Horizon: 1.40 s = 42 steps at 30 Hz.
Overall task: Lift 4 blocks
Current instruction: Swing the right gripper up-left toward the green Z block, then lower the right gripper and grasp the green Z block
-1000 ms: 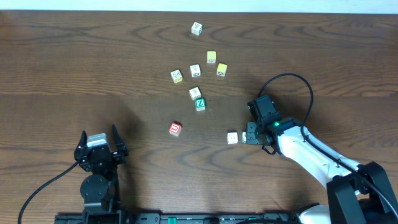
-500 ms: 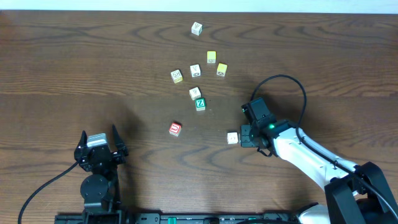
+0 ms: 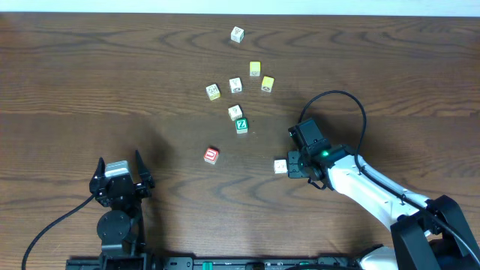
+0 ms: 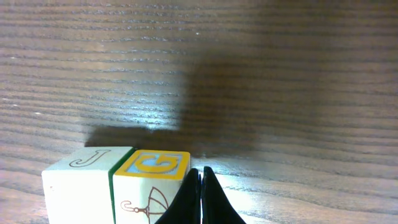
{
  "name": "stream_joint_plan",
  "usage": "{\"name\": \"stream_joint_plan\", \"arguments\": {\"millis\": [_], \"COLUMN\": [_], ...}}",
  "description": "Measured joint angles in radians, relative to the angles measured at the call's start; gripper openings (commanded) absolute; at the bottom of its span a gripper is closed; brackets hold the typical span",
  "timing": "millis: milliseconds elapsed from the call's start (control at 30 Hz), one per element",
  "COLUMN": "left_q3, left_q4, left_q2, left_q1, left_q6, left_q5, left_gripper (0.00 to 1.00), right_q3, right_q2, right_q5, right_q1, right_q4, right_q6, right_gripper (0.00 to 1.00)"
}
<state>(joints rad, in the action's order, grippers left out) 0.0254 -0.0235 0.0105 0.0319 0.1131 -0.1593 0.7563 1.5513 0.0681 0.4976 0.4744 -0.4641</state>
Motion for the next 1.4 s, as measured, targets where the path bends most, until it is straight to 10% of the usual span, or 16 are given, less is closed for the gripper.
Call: {"name": "stream_joint_plan", "arguments": {"millis": [100,267,367,700,1400], "left_q3": [0.0,0.0,0.0,0.0,0.0], "left_q4": [0.0,0.0,0.0,0.0,0.0], "left_q2": [0.0,0.0,0.0,0.0,0.0], "left_q1": [0.0,0.0,0.0,0.0,0.0], "left_q6": [0.0,0.0,0.0,0.0,0.0], "left_q5": [0.0,0.0,0.0,0.0,0.0], "left_gripper": [0.76,0.76,0.76,0.76,0.76], "right_q3": [0.0,0.0,0.011,0.193,0.536], "right_q2": [0.0,0.0,0.001,0.007,0.43], "right_q5": [0.01,0.085,0.099,0.098,-0.182], "right_q1": [0.0,-0.006,-0.025,-0.058,0.111], "right_q4": [-0.003,-0.038,-0.082,-0.1,-0.062], "right_q6": [-0.003,0.007,0.064,0.21,0.363], "right_gripper": [0.14,0.78,0.9,0.76,0.85]}}
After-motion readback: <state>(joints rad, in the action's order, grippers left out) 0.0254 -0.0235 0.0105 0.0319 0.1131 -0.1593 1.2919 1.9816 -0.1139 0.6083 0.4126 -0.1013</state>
